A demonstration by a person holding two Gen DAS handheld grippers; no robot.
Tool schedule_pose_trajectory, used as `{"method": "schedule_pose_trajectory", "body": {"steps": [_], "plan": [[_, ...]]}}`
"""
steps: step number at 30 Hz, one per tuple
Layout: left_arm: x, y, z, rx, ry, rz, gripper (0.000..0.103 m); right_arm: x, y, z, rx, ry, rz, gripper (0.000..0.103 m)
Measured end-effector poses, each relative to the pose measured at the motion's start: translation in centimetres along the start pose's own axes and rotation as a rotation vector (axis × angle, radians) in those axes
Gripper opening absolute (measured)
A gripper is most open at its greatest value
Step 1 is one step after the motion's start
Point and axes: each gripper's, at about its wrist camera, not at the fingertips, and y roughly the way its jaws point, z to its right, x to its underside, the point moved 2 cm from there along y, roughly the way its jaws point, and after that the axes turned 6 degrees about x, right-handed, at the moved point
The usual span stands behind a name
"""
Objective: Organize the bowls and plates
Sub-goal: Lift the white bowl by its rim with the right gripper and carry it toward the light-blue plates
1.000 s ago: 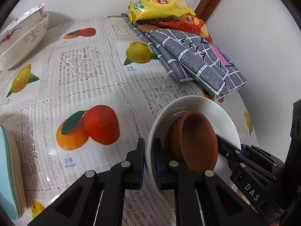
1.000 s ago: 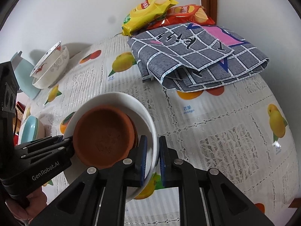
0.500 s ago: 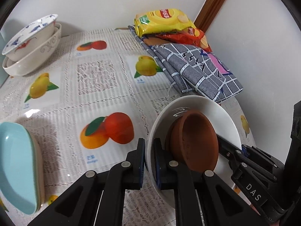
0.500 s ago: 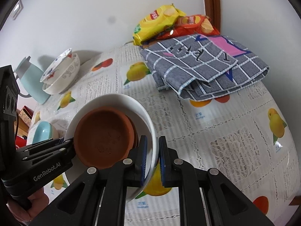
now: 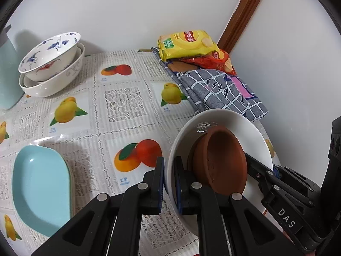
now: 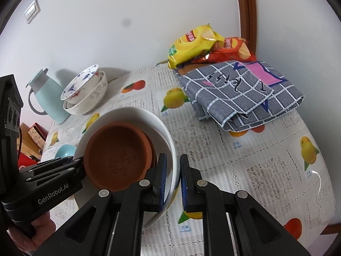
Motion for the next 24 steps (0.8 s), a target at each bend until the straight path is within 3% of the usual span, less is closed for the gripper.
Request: {"method": "schedule_pose_trajectory", "body": {"steps": [24], "plan": [[-1.1,-3.0,-2.5,0.0,-0.007,0.033,0.009,-1.2,-1.0,-3.4,-0.013,-0.005,0.026,0.012]]}}
